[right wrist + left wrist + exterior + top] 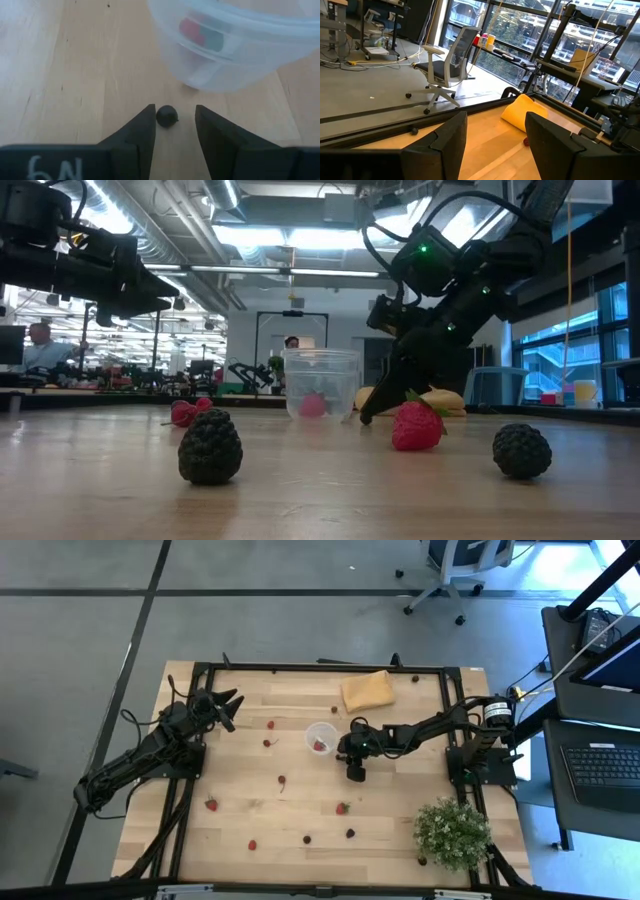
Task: Pick and placing Produce into tupperware
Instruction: Put the bottom blueberry into the transparent container
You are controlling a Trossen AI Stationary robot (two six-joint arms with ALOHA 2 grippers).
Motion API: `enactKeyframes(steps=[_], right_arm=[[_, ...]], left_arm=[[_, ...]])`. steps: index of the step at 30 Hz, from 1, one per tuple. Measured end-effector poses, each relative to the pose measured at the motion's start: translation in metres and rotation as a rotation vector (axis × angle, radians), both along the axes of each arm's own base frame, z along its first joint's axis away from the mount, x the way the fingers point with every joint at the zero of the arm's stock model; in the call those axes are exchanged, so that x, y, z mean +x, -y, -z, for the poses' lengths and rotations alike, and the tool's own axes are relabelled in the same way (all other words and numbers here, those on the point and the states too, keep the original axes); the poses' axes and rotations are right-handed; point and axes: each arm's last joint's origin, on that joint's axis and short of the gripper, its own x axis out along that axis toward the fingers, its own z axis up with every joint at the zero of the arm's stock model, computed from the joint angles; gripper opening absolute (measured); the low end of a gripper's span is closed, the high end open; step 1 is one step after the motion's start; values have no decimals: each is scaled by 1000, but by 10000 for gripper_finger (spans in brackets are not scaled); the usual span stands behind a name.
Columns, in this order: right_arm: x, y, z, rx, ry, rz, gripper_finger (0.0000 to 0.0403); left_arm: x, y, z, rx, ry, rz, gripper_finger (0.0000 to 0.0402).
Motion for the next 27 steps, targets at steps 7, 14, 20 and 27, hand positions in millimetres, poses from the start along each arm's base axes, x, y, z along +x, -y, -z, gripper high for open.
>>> enactKeyframes(steps=[7,14,20,27], right_arm=[[0,0,0,0,0,-2,141],[0,0,2,0,-2,-2,141],[1,-1,3,2,1,-3,141],[2,-4,2,-5,15,-21,141]], left_arm=[[0,0,0,0,0,0,193],[0,0,0,0,0,0,193],[0,0,0,0,0,0,193],[0,0,0,0,0,0,193]])
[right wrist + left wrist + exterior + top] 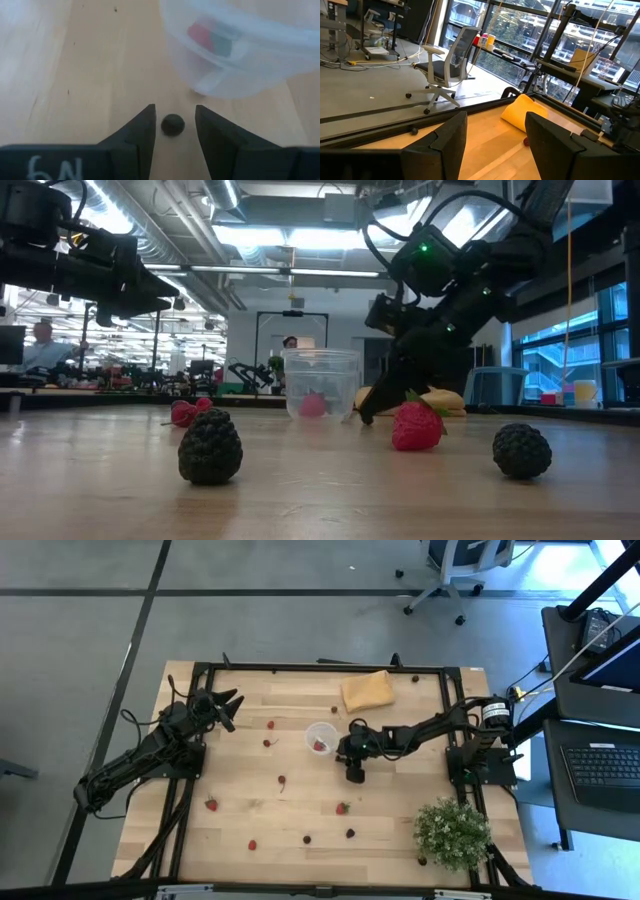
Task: Pick and placing Produce into tupperware
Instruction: Put the bottom blueberry into the transparent container
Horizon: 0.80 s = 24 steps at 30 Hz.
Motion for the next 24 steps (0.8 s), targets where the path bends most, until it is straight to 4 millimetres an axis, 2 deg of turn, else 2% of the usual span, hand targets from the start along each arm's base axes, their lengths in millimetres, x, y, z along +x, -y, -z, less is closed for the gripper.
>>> enactKeyframes(steps=[16,24], right_arm=[[1,-1,0,-14,8,-16,141],[3,-3,15,-12,-18,-17,141]], left_arm=[[0,0,0,0,0,0,193],[0,0,0,-1,1,0,193]])
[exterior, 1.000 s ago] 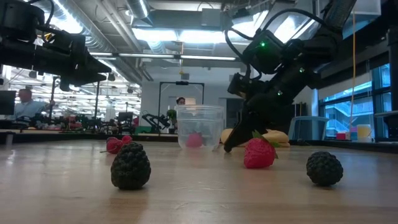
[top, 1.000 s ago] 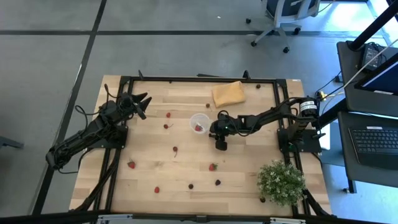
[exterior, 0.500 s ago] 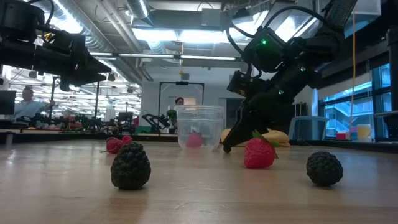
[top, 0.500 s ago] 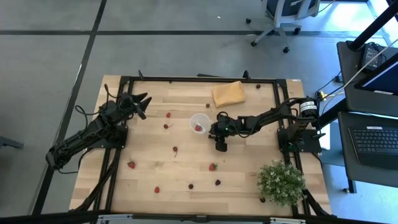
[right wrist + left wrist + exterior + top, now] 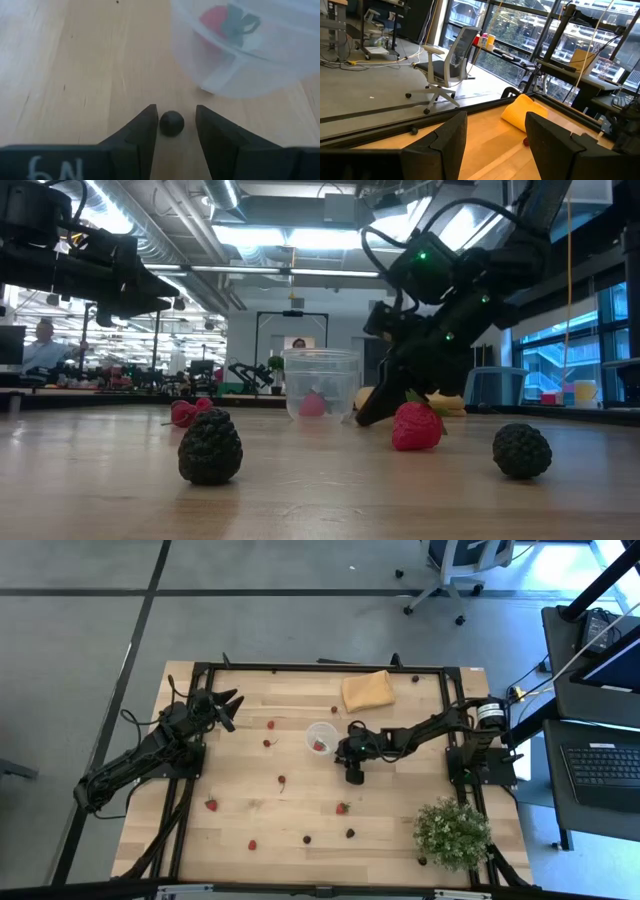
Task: Pick and placing Produce into tupperware
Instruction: Put the bottom blueberry into the transparent container
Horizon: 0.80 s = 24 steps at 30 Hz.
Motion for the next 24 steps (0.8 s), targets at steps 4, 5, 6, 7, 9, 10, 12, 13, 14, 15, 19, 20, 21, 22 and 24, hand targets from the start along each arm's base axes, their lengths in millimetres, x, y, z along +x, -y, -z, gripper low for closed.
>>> enactKeyframes(steps=[4,5,6,7,9,10,12,13,14,15,19,20,21,22,24], right_arm=[[0,0,0,14,-1,14,139],[0,0,1,15,-2,14,137],[0,0,1,15,-5,15,134],[0,0,1,15,-8,15,129],[0,0,1,16,-10,14,118],[0,0,1,17,-11,16,111],[0,0,1,19,-11,17,97],[0,0,1,19,-11,17,90],[0,0,1,19,-11,16,83],[0,0,1,19,-12,16,77],[-1,0,2,20,-18,16,59],[-1,0,2,20,-19,16,58],[-1,0,2,20,-19,16,58],[-1,0,2,23,-18,18,58],[-1,0,-1,34,-13,30,59]], left_arm=[[0,0,0,-1,1,0,193],[0,0,0,-1,1,0,193],[0,0,0,-2,1,0,193],[0,0,0,-1,1,0,193],[0,0,0,-2,1,0,193],[0,0,0,-1,1,0,193],[0,0,0,-1,1,0,193],[0,0,0,-1,1,0,193],[0,0,0,-2,1,0,193],[0,0,0,-1,1,0,193],[0,0,0,0,0,0,193],[0,0,0,0,0,0,193],[0,0,0,0,0,0,193],[0,0,0,0,0,0,193],[0,0,0,0,0,0,193]])
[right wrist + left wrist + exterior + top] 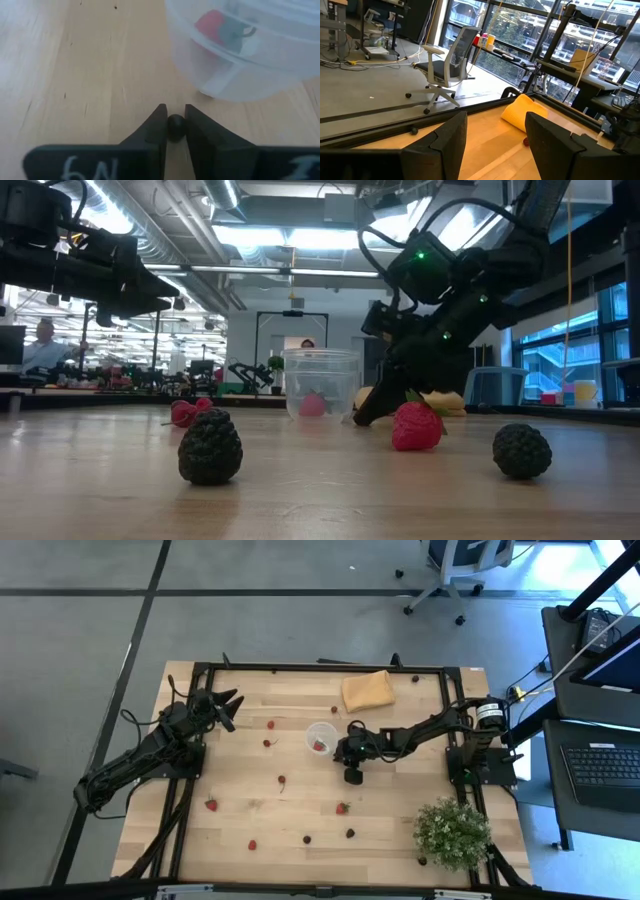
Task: Pick and placing Produce into tupperware
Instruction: Put the bottom blueberry into the transparent container
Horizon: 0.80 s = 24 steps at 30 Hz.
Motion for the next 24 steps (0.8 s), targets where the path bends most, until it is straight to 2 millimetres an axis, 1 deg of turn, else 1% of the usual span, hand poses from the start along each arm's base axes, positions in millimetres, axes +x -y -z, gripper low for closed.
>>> enactKeyframes(steps=[4,7,11,15,17,21,24], right_arm=[[-6,0,-14,9,-20,8,57],[-9,3,-34,3,-53,26,57],[-17,14,-53,6,-143,76,56],[-5,28,-93,27,-82,142,55],[0,36,-107,31,-104,164,55],[16,50,-145,30,-76,198,55],[30,56,-162,39,-50,192,55]], left_arm=[[0,0,0,0,0,1,193],[0,0,0,0,0,0,193],[0,0,0,-1,-1,1,193],[0,0,0,-2,-2,1,193],[0,0,0,-2,-2,0,193],[0,0,0,-2,-2,0,193],[0,0,0,-2,-2,1,193]])
